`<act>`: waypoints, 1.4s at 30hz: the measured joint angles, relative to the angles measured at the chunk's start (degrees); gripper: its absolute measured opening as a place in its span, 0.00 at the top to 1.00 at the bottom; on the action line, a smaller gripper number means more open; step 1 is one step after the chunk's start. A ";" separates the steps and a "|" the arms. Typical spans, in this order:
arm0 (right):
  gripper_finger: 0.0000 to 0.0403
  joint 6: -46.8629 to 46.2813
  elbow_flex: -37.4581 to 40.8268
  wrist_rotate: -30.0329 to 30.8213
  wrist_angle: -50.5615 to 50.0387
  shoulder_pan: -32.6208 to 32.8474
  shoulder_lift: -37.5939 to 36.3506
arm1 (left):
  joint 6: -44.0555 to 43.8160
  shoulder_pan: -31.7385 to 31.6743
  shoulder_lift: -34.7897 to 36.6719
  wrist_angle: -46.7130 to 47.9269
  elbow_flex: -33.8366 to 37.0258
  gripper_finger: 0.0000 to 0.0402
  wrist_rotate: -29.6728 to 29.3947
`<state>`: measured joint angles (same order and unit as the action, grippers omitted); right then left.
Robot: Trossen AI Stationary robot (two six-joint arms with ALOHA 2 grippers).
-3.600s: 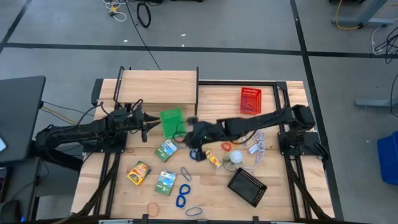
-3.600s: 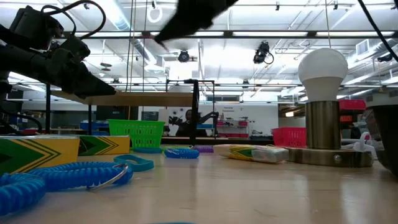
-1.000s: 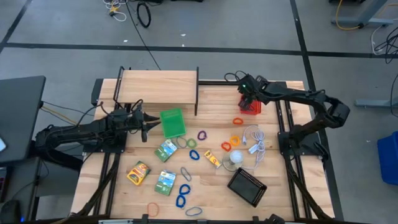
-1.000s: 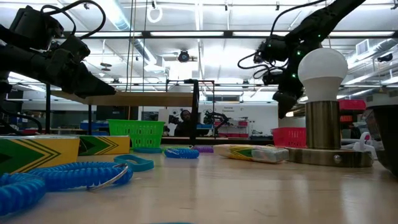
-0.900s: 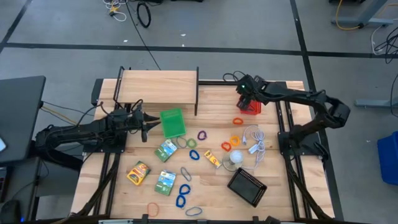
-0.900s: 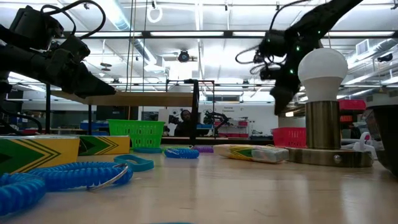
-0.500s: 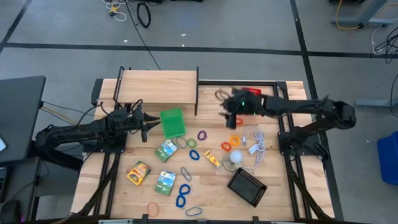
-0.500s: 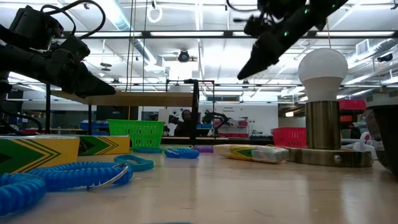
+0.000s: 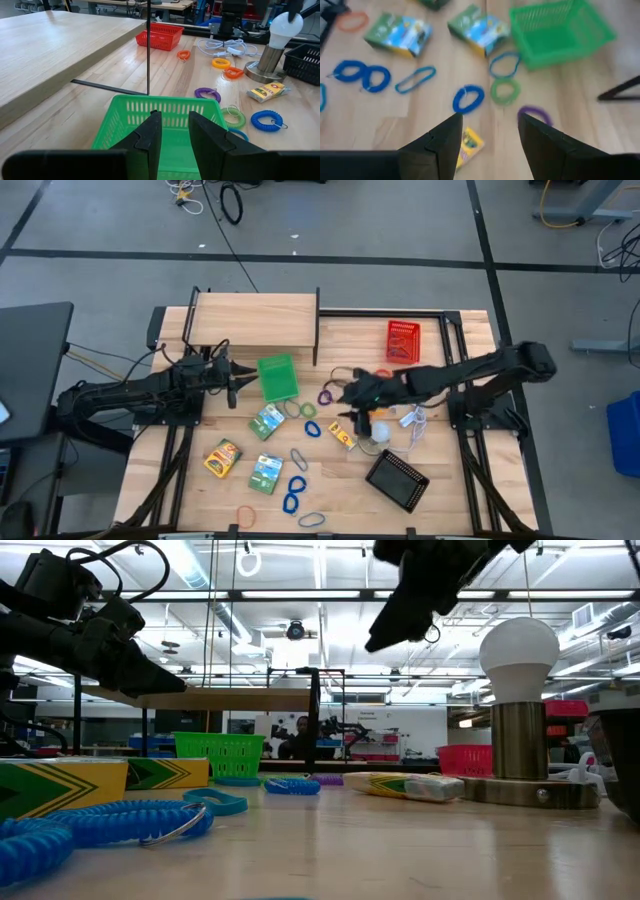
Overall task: Pick & Place Office Desk Supplies
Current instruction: Put the blue rubber band into the red basket
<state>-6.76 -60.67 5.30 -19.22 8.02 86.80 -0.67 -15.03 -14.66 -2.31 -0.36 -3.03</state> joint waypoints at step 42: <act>0.50 5.75 -25.89 -4.97 2.96 8.07 33.38 | -1.81 -0.02 0.00 -3.78 0.00 0.74 -3.12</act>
<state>-1.02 -86.56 0.32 -16.26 16.09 120.18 -2.48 -15.05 -14.66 -6.09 -0.36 -6.14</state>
